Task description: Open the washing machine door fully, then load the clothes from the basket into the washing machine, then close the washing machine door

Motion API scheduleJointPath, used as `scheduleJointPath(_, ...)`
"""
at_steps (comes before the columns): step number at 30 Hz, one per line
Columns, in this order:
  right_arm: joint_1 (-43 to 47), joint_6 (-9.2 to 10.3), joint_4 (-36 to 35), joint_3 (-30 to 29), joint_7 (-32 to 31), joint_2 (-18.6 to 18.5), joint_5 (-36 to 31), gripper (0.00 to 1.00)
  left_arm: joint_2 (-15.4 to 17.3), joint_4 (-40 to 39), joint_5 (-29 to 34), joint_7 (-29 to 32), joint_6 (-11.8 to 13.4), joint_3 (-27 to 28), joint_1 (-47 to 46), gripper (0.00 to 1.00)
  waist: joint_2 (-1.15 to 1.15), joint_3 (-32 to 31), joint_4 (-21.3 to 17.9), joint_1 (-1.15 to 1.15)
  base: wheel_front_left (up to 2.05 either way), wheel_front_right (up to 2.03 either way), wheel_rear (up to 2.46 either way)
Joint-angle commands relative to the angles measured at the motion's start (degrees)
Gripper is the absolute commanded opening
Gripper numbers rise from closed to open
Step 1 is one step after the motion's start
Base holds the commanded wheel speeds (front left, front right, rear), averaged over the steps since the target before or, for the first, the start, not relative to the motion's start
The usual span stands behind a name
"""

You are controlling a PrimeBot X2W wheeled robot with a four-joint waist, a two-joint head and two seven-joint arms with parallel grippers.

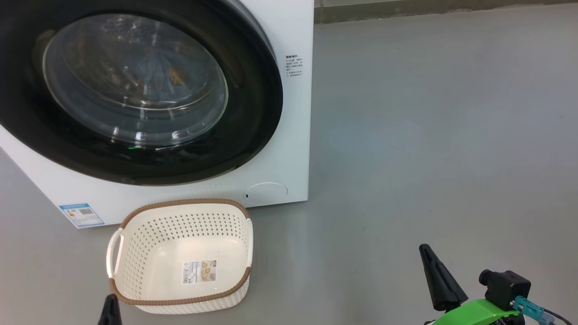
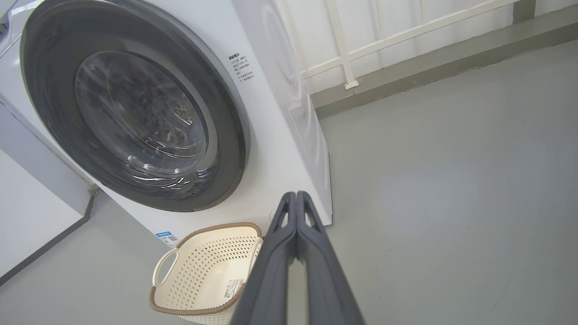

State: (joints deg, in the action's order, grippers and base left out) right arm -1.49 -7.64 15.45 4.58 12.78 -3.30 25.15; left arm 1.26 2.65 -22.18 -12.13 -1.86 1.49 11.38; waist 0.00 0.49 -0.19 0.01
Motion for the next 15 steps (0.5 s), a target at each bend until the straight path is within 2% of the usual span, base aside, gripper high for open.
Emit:
scheduleJointPath(1,-1.83,0.02,-1.39,-0.40,-0.25,-0.33,1.73,0.00,0.72,-0.61,-1.87,0.31,-0.64,0.36,-2.06,0.00,0.00,0.00,0.00,-0.01,0.00,0.00,0.00)
scheduleJointPath(15,-2.18,0.04,-1.40,-1.22,-2.25,-0.64,10.60,0.00,1.07,0.95,-10.89,2.42,-1.28,0.65,-4.07,0.00,0.00,-0.04,0.03,-0.01,0.00,0.00,0.00)
